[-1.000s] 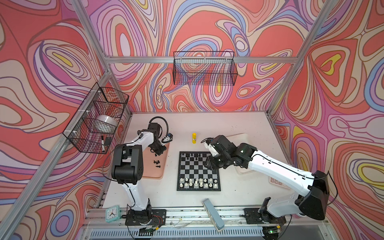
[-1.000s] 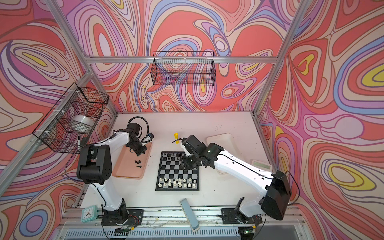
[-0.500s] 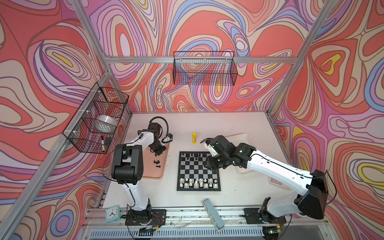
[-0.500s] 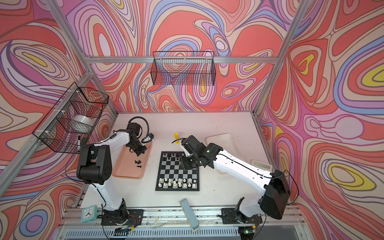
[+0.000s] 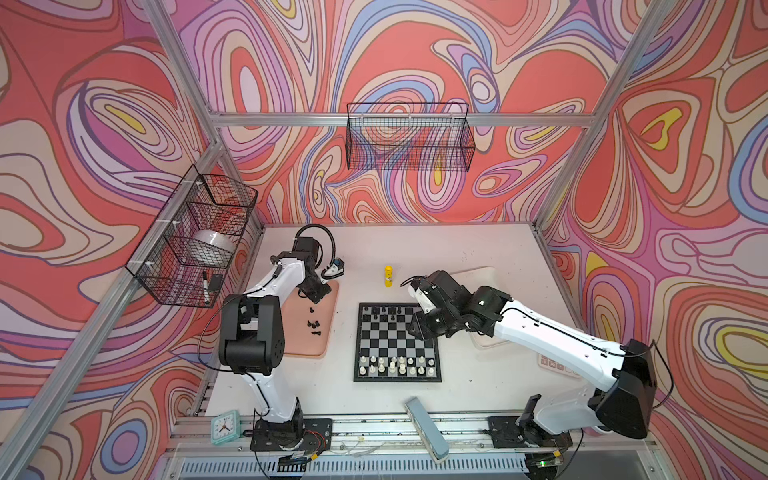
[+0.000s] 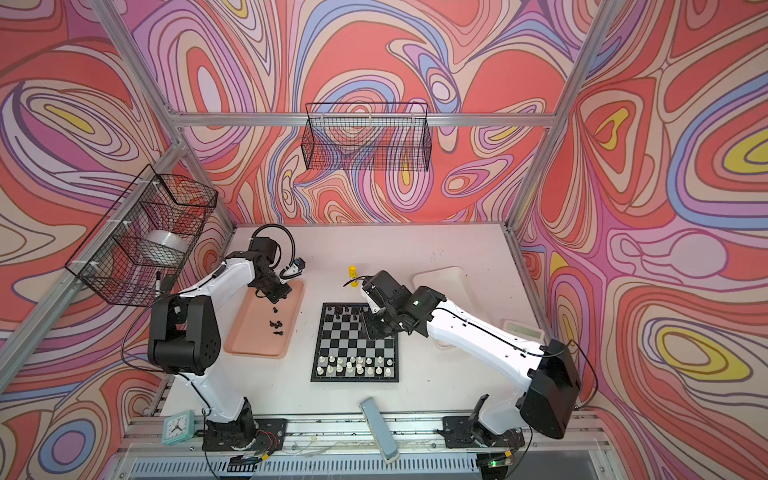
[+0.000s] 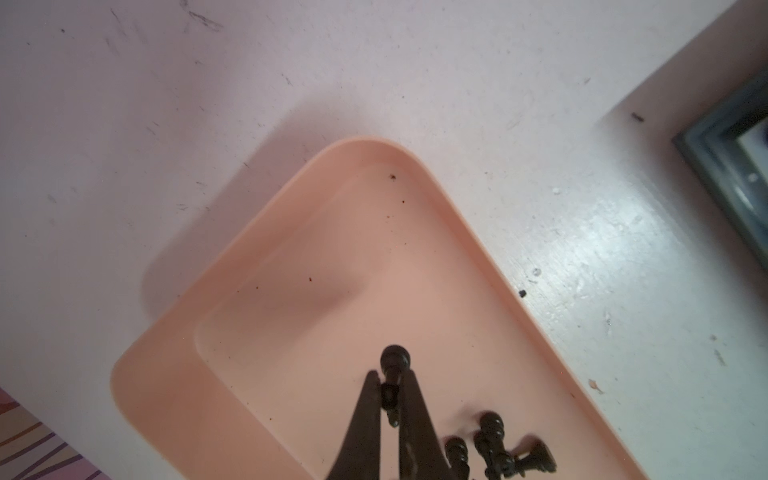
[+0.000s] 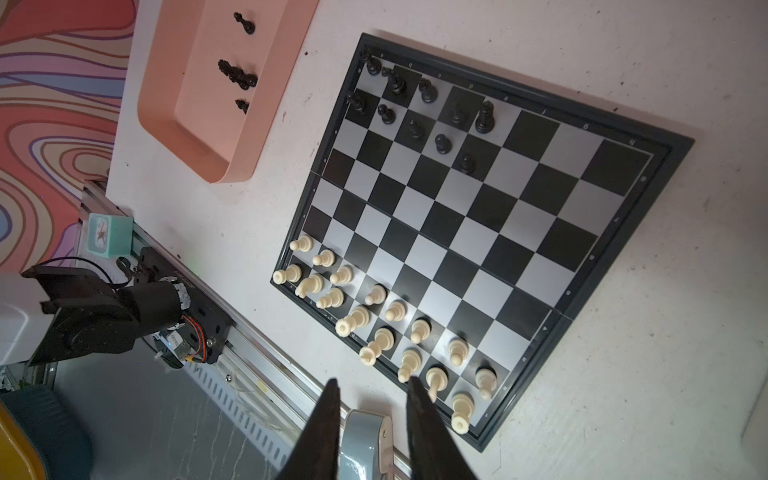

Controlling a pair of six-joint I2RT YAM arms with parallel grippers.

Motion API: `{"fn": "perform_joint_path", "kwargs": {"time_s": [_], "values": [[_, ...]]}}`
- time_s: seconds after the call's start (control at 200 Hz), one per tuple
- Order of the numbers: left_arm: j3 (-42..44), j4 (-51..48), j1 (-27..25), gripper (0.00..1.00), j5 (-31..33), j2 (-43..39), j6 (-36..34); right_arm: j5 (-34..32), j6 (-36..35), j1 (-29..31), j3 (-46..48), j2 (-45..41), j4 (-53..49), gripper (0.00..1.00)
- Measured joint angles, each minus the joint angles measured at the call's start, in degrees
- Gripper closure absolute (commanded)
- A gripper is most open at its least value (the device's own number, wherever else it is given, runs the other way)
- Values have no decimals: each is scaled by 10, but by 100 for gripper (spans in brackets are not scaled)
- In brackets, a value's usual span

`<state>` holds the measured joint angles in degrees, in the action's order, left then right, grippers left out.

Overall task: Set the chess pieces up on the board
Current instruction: 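Close the left gripper on a black pawn and lift it, then carry the black pawn with the left gripper over the board's far row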

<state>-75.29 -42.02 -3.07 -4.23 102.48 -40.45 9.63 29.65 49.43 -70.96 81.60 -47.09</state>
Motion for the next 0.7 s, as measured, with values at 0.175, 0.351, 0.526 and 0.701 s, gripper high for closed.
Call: {"fn": "perform_joint_path", "kwargs": {"time_s": [0.175,0.351,0.526,0.701], "values": [[-12,-18,-5,90,1,-23,1,-2,0,0,2,0,2,72],[-28,-40,-35,90,2,-46,2,-5,0,0,10,0,3,72],[-65,-65,-88,90,5,-50,12,-19,1,-1,15,0,2,72],[-105,-93,-156,89,11,-50,27,-46,15,-25,36,-17,-13,72]]}}
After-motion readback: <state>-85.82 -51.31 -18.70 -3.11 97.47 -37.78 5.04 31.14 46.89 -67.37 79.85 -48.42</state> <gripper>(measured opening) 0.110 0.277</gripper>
